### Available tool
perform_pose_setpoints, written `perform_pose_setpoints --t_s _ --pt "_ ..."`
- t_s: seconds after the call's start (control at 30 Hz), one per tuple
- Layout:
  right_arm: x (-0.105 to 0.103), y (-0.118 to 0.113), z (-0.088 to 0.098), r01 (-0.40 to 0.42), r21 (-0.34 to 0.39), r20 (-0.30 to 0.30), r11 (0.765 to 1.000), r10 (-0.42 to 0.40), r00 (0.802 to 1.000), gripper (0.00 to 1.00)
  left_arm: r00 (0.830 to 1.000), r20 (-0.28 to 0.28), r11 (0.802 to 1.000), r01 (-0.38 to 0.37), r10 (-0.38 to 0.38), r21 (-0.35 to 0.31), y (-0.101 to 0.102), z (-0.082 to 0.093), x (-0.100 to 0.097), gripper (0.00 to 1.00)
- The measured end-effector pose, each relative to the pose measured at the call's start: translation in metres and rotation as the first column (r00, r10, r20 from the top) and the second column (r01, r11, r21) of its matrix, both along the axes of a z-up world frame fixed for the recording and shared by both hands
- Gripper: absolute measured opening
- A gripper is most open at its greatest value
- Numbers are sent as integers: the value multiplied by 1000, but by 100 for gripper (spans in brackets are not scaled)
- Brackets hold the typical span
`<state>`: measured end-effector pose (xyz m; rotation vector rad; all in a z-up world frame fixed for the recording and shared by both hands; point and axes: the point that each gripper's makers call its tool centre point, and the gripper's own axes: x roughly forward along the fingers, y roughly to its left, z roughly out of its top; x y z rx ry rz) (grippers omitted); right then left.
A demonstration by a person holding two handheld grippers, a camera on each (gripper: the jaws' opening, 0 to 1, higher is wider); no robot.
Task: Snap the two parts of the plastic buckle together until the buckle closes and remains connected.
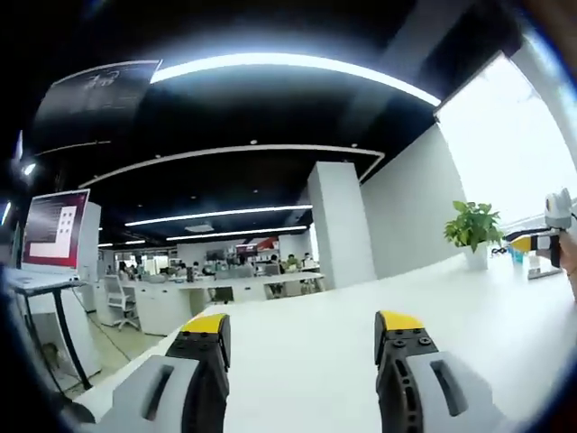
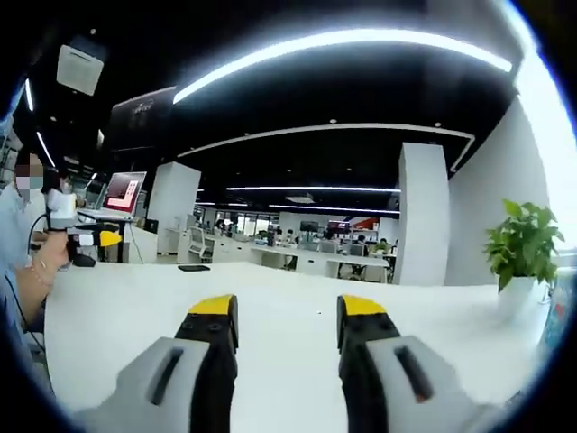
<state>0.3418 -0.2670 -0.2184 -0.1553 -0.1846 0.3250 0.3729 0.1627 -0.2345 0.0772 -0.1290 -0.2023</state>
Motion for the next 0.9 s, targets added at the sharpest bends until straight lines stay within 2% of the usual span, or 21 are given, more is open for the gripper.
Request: perform_pose_setpoints --t_s 0.13,0.23,0.37,0.47,0.6,0.9 --pt "-2 -14 -6 70 -30 17 997 -69 997 44 1000 4 1000 -2 2 3 -2 -7 2 65" --pt "-3 -17 -9 86 -41 26 995 -85 996 43 1000 19 1000 -19 18 24 -3 -6 0 66" --pt "-3 -20 -15 77 -15 21 997 -76 997 43 999 44 999 -27 25 35 -4 -6 -5 67" --pt "-5 -24 -13 103 6 37 995 -103 994 44 997 67 998 -48 45 38 1 -3 -9 69" --pt "-8 -28 -12 140 -20 55 990 -138 989 43 995 72 996 -75 71 49 9 -5 -13 69" --pt "-19 -31 -8 161 -26 74 987 -158 985 42 996 58 997 -68 66 28 16 -9 -20 68"
